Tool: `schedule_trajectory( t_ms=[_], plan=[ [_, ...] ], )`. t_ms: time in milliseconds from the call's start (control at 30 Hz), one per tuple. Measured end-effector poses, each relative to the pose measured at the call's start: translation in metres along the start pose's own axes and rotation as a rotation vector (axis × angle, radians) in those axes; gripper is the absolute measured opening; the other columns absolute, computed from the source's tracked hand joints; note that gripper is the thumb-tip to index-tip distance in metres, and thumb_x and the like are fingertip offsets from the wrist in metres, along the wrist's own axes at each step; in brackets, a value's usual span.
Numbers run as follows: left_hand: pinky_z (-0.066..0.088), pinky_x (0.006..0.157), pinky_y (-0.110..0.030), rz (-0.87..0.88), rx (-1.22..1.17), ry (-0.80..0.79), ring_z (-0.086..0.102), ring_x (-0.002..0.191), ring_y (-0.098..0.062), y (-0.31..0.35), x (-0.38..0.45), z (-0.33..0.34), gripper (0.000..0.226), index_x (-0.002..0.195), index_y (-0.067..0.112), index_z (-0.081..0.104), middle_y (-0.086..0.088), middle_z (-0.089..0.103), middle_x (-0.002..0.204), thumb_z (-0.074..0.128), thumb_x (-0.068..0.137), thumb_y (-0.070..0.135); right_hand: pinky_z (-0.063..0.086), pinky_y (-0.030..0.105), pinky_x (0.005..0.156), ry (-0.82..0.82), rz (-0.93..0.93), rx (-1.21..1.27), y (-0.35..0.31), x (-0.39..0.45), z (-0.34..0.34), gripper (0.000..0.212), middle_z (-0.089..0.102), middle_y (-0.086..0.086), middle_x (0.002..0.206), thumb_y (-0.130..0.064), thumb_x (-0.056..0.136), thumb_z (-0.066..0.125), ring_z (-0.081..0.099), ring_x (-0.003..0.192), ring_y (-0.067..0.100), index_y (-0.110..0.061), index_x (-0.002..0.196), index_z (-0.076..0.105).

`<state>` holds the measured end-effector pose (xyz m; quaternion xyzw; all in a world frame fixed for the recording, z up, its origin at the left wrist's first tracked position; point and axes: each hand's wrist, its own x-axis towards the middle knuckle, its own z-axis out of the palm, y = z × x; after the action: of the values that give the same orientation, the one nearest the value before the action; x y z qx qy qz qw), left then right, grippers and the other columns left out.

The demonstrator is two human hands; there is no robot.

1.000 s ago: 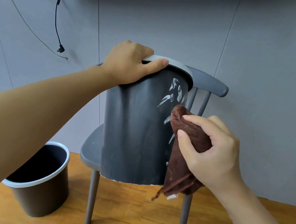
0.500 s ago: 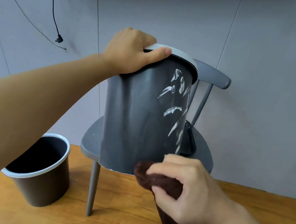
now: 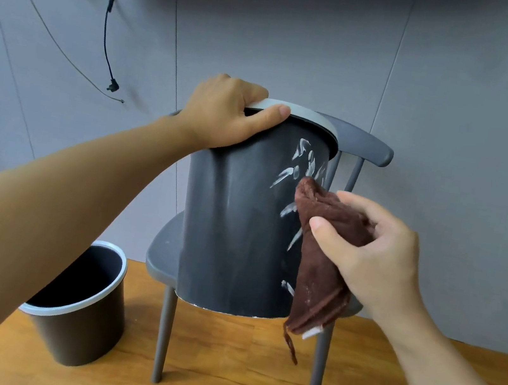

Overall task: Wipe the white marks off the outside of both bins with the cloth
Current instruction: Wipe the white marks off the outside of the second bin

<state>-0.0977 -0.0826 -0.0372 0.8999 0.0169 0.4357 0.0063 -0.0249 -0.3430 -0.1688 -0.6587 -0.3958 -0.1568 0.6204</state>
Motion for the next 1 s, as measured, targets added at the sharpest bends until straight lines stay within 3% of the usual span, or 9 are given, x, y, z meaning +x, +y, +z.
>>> schedule_trajectory(
  t_ms=[200, 267, 367, 467, 600, 767, 833, 933, 1000],
  plan=[
    [0.033, 0.054, -0.043, 0.042, -0.027, -0.107, 0.03, 0.056, -0.026, 0.004, 0.002, -0.014, 0.058, 0.062, 0.011, 0.031, -0.005, 0.031, 0.056, 0.046, 0.097, 0.055, 0.062, 0.023, 0.068, 0.076, 0.019, 0.102, -0.004, 0.021, -0.002, 0.025, 0.078, -0.019, 0.094, -0.046, 0.078, 0.083, 0.076, 0.088, 0.005, -0.046, 0.102, 0.079],
    [0.039, 0.058, -0.042, 0.062, -0.058, -0.16, 0.041, 0.059, -0.029, 0.005, 0.005, -0.019, 0.048, 0.065, 0.011, 0.046, -0.005, 0.044, 0.057, 0.046, 0.095, 0.049, 0.061, 0.022, 0.065, 0.107, 0.029, 0.098, -0.004, 0.024, -0.001, 0.024, 0.078, -0.017, 0.093, -0.047, 0.077, 0.082, 0.076, 0.086, 0.006, -0.044, 0.1, 0.078],
    [0.048, 0.064, -0.04, -0.032, -0.172, -0.201, 0.057, 0.068, -0.024, 0.01, 0.012, -0.024, 0.023, 0.085, 0.018, 0.066, 0.0, 0.063, 0.064, 0.048, 0.086, 0.033, 0.059, 0.018, 0.063, 0.149, 0.029, 0.092, -0.003, 0.025, 0.0, 0.025, 0.076, -0.017, 0.092, -0.047, 0.076, 0.08, 0.074, 0.084, 0.004, -0.039, 0.099, 0.075],
    [0.047, 0.064, -0.04, -0.068, -0.122, -0.223, 0.058, 0.072, -0.026, 0.014, 0.016, -0.017, 0.024, 0.08, 0.02, 0.06, -0.002, 0.063, 0.066, 0.042, 0.081, 0.036, 0.06, 0.019, 0.062, 0.145, 0.034, 0.045, -0.004, 0.027, 0.0, 0.027, 0.072, -0.018, 0.09, -0.05, 0.079, 0.078, 0.071, 0.085, 0.001, -0.037, 0.101, 0.07],
    [0.032, 0.048, -0.033, 0.051, 0.175, -0.112, 0.045, 0.052, -0.02, 0.018, 0.016, -0.002, 0.064, 0.062, 0.014, 0.037, 0.0, 0.044, 0.052, 0.04, 0.094, 0.069, 0.065, 0.032, 0.067, 0.129, 0.025, -0.02, -0.005, 0.03, 0.0, 0.024, 0.07, -0.011, 0.089, -0.038, 0.085, 0.081, 0.07, 0.085, 0.009, -0.035, 0.103, 0.067],
    [0.018, 0.046, -0.028, 0.138, 0.127, 0.018, 0.029, 0.041, -0.012, 0.022, 0.011, 0.002, 0.065, 0.056, 0.02, 0.026, 0.004, 0.027, 0.044, 0.045, 0.091, 0.071, 0.061, 0.046, 0.078, 0.119, -0.054, -0.078, -0.01, 0.036, 0.0, 0.029, 0.068, -0.002, 0.098, -0.035, 0.082, 0.082, 0.067, 0.094, 0.022, -0.03, 0.107, 0.066],
    [0.018, 0.045, -0.028, 0.15, 0.098, 0.064, 0.025, 0.041, -0.013, 0.025, 0.009, 0.005, 0.064, 0.056, 0.021, 0.024, 0.005, 0.023, 0.045, 0.046, 0.091, 0.07, 0.058, 0.038, 0.079, 0.142, -0.112, -0.128, -0.012, 0.039, 0.002, 0.031, 0.063, -0.001, 0.096, -0.033, 0.08, 0.083, 0.063, 0.092, 0.018, -0.027, 0.106, 0.067],
    [0.02, 0.046, -0.029, 0.176, 0.053, 0.091, 0.023, 0.043, -0.014, 0.028, 0.007, 0.007, 0.06, 0.057, 0.022, 0.027, 0.006, 0.023, 0.046, 0.047, 0.093, 0.065, 0.048, 0.01, 0.08, 0.212, -0.218, -0.245, -0.014, 0.042, 0.006, 0.035, 0.055, 0.001, 0.097, -0.028, 0.078, 0.085, 0.055, 0.088, 0.008, -0.021, 0.107, 0.068],
    [0.021, 0.046, -0.029, 0.182, 0.039, 0.085, 0.024, 0.043, -0.016, 0.027, 0.009, 0.007, 0.06, 0.057, 0.019, 0.03, 0.004, 0.024, 0.045, 0.046, 0.095, 0.062, 0.048, 0.009, 0.085, 0.222, -0.26, -0.288, -0.014, 0.042, 0.011, 0.038, 0.051, 0.003, 0.106, -0.026, 0.077, 0.086, 0.053, 0.092, 0.006, -0.017, 0.109, 0.069]
  ],
)
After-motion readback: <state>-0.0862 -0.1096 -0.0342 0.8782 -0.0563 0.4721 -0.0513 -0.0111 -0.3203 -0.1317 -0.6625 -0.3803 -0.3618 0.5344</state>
